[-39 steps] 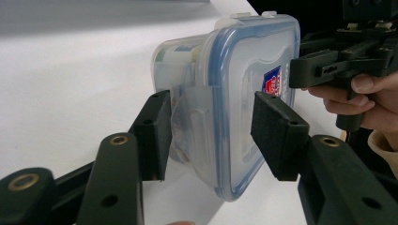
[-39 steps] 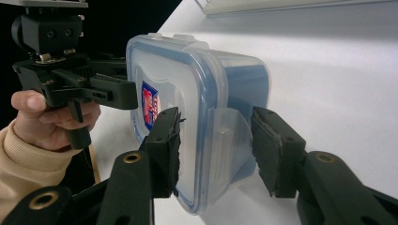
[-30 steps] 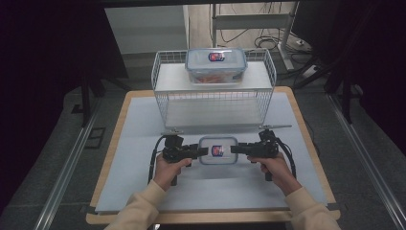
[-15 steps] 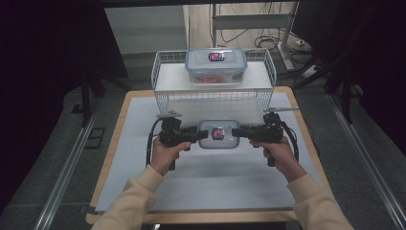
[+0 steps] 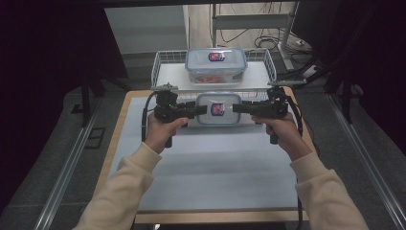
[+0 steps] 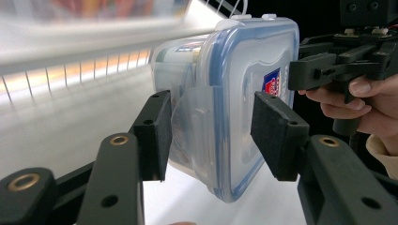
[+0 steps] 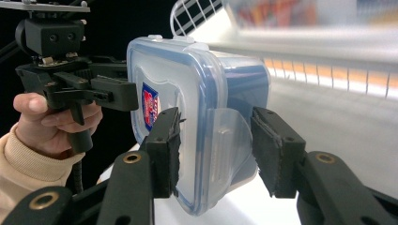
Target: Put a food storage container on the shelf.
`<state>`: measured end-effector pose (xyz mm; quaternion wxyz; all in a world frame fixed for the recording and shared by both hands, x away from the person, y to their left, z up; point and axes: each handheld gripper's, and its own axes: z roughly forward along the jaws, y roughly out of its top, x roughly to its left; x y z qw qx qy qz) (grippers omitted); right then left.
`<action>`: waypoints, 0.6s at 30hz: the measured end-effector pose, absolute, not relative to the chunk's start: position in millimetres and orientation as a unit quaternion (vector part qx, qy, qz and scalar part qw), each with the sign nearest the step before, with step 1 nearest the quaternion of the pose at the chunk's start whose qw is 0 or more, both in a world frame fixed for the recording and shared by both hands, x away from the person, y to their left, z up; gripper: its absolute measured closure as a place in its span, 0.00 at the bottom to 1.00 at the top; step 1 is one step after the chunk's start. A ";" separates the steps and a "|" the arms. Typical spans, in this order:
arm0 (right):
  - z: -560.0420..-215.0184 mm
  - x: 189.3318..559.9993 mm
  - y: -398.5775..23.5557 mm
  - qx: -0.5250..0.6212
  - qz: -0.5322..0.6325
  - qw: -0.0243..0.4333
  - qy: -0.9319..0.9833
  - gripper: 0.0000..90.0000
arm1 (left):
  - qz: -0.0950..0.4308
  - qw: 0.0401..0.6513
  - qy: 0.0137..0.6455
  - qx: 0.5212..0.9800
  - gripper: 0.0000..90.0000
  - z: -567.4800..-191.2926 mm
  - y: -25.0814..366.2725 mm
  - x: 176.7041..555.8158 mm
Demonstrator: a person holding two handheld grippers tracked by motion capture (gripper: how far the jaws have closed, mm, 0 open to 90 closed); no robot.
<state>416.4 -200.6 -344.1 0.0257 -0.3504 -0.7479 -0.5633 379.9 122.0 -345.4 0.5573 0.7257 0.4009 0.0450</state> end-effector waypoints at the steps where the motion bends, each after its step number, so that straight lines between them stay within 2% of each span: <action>1: -338.1 418.0 -199.5 -0.349 -0.563 0.021 -0.749 0.60 | 0.046 0.558 0.400 0.725 0.55 -341.6 122.8 381.7; 10: -293.0 440.5 -193.0 -0.334 -0.570 0.002 -0.751 0.60 | 0.061 0.569 0.392 0.721 0.55 -299.8 128.4 404.6; 18: -268.8 465.4 -190.6 -0.334 -0.575 -0.004 -0.747 0.59 | 0.065 0.574 0.387 0.718 0.55 -275.8 130.3 431.7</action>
